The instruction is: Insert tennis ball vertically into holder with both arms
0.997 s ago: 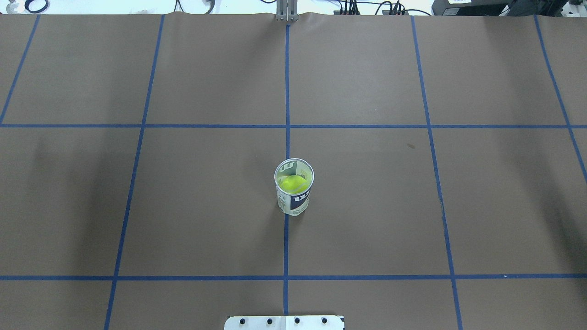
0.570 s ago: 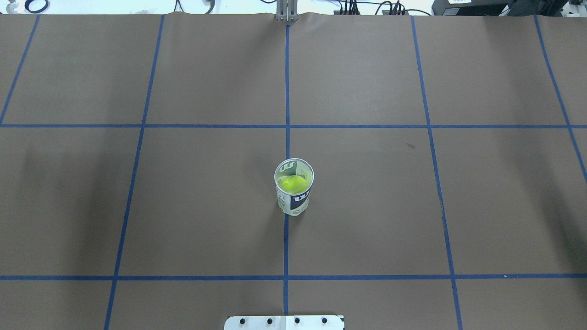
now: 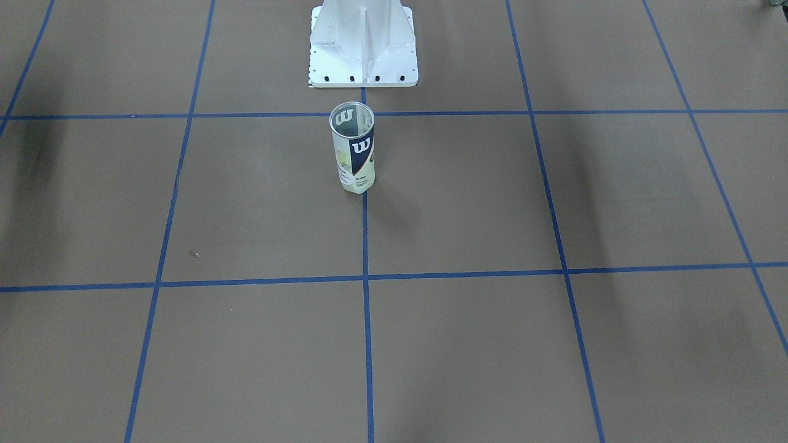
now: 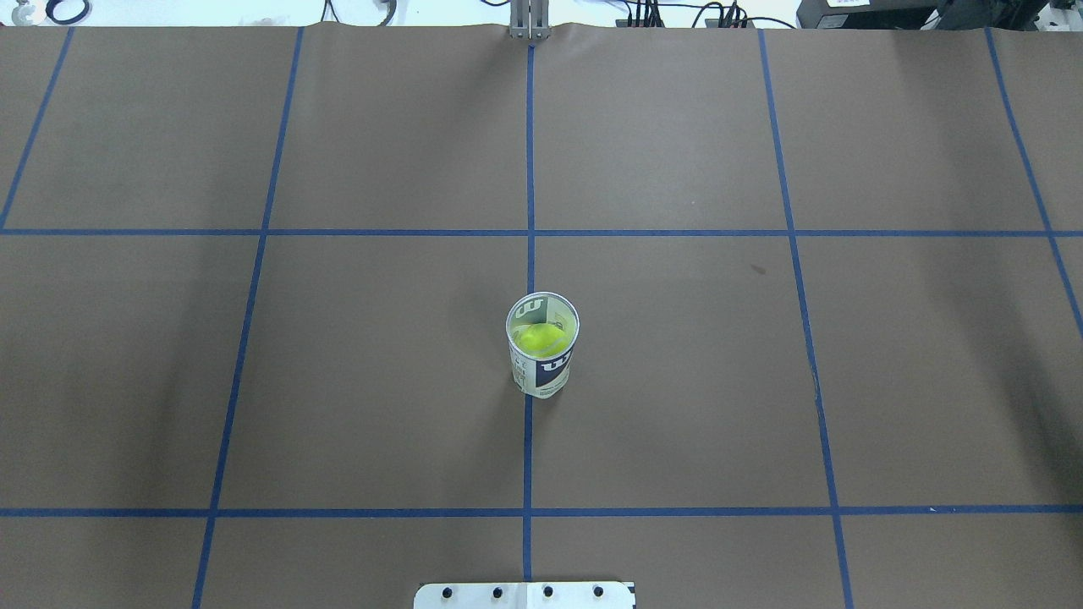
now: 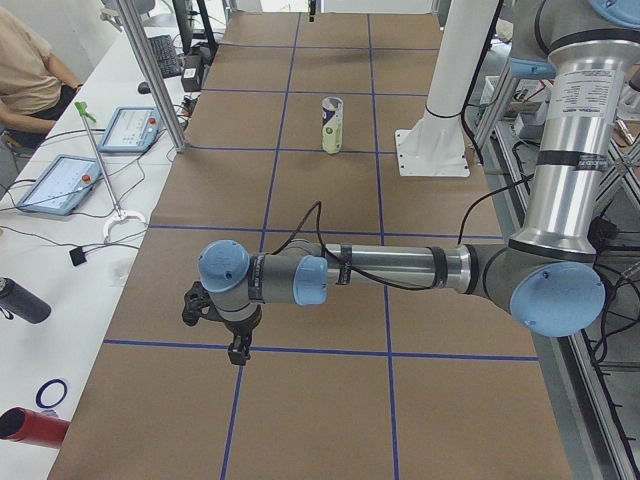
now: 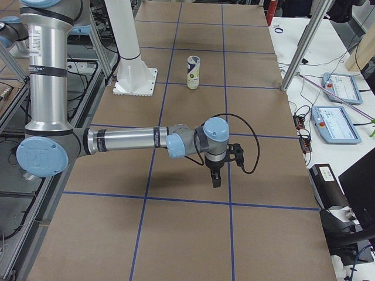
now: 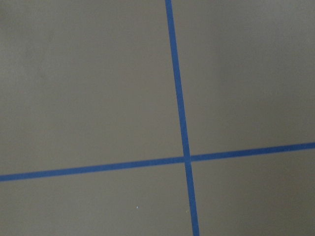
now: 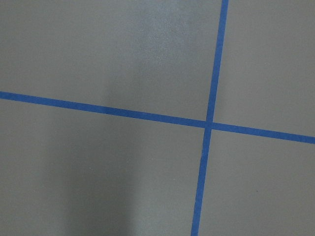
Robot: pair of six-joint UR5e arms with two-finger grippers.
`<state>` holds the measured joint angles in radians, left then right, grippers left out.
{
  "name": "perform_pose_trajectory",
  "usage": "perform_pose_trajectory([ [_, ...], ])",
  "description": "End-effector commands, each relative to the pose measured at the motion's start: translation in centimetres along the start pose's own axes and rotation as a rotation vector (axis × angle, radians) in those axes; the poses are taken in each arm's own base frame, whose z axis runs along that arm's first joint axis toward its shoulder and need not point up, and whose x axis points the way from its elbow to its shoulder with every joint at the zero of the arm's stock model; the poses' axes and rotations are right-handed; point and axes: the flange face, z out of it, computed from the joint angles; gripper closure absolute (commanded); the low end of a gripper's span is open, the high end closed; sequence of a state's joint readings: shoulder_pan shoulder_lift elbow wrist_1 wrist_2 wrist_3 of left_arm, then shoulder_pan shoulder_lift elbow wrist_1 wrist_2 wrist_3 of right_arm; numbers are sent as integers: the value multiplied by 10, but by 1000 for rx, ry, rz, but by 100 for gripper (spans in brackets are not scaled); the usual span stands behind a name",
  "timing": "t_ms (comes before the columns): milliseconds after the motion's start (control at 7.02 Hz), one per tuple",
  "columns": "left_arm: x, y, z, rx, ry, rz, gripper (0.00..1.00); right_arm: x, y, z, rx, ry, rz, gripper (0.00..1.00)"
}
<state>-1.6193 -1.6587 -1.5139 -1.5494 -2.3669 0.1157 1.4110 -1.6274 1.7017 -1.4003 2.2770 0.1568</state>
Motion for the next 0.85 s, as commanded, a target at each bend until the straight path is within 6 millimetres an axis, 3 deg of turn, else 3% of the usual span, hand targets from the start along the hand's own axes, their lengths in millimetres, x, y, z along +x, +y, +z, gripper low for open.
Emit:
perform_pose_trajectory([
  [0, 2, 10, -5, 2, 0, 3, 0, 6, 12, 5, -15, -5, 12, 1],
  [712, 2, 11, -5, 11, -1, 15, 0, 14, 23, 12, -32, 6, 24, 1],
])
